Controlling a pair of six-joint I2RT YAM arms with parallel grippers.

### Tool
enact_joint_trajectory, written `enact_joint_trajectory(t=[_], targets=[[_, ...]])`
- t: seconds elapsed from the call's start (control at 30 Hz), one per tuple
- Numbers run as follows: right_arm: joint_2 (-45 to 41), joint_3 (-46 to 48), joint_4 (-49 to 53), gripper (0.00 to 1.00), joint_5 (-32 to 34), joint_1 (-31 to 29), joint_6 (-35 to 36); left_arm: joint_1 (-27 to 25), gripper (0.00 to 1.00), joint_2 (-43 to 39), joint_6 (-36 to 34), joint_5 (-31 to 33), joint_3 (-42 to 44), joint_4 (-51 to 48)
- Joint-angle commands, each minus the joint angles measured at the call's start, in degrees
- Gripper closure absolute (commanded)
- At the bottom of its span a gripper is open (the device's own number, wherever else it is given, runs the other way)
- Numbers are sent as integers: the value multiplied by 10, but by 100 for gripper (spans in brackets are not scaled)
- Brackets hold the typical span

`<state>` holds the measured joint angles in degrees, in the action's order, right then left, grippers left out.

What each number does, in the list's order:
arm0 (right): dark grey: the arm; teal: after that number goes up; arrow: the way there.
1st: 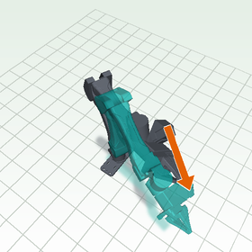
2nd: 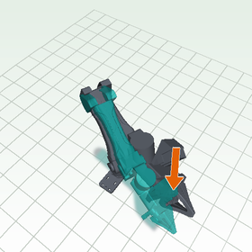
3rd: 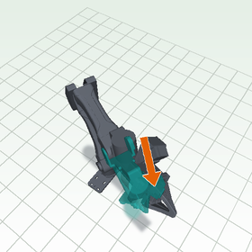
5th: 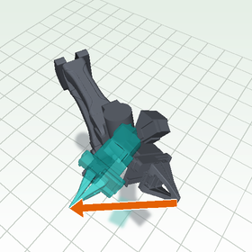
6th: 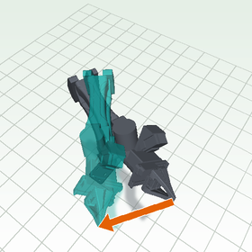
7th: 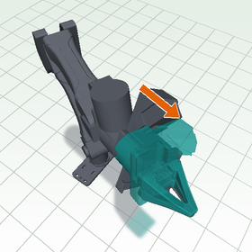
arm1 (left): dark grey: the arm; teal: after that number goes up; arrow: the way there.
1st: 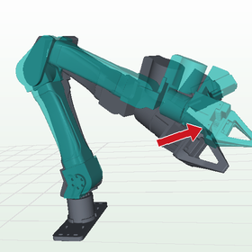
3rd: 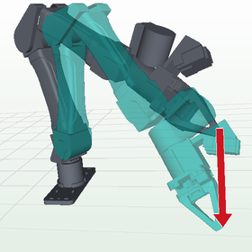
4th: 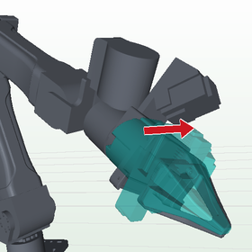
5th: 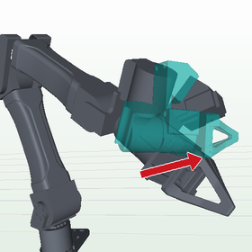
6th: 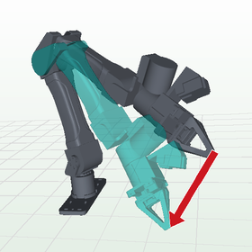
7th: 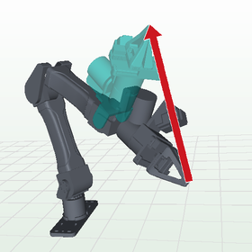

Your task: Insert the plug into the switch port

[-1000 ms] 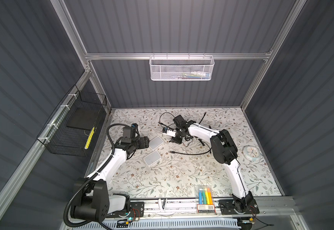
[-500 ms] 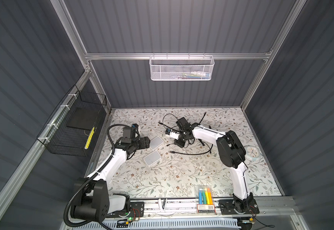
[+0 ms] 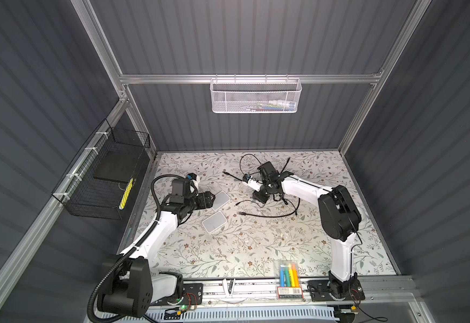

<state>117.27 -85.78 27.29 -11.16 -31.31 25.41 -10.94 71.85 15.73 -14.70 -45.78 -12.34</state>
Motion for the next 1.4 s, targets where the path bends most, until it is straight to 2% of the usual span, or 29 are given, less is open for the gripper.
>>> enact_joint_trajectory(t=[0.0, 0.27, 0.53, 0.67, 0.83, 1.0, 1.1, 1.2, 1.37], targets=[[2, -11, 33, 63, -1, 8, -17, 1, 19, -8, 10, -18, 4, 10], [33, -43, 97, 61, -10, 1, -40, 1, 19, -7, 5, -23, -6, 3], [74, -77, 137, 62, 19, -14, -64, 1, 19, -5, 2, -28, -3, 7], [96, -99, 153, 69, 32, -19, -68, 1, 19, -8, -4, -25, -5, 0], [103, -104, 155, 86, 32, -23, -75, 1, 19, -10, -7, -22, -3, -3], [77, -89, 148, 100, 21, -22, -82, 1, 19, -6, -6, -26, -5, -1], [46, -77, 138, 100, 18, -14, -104, 1, 19, 0, -2, -37, -6, 6], [4, -64, 128, 100, 4, -2, -123, 1, 19, 13, 8, -81, -6, 16], [-64, -27, 103, 100, 18, 7, -136, -11, 18, 36, 34, -124, -2, 55]])
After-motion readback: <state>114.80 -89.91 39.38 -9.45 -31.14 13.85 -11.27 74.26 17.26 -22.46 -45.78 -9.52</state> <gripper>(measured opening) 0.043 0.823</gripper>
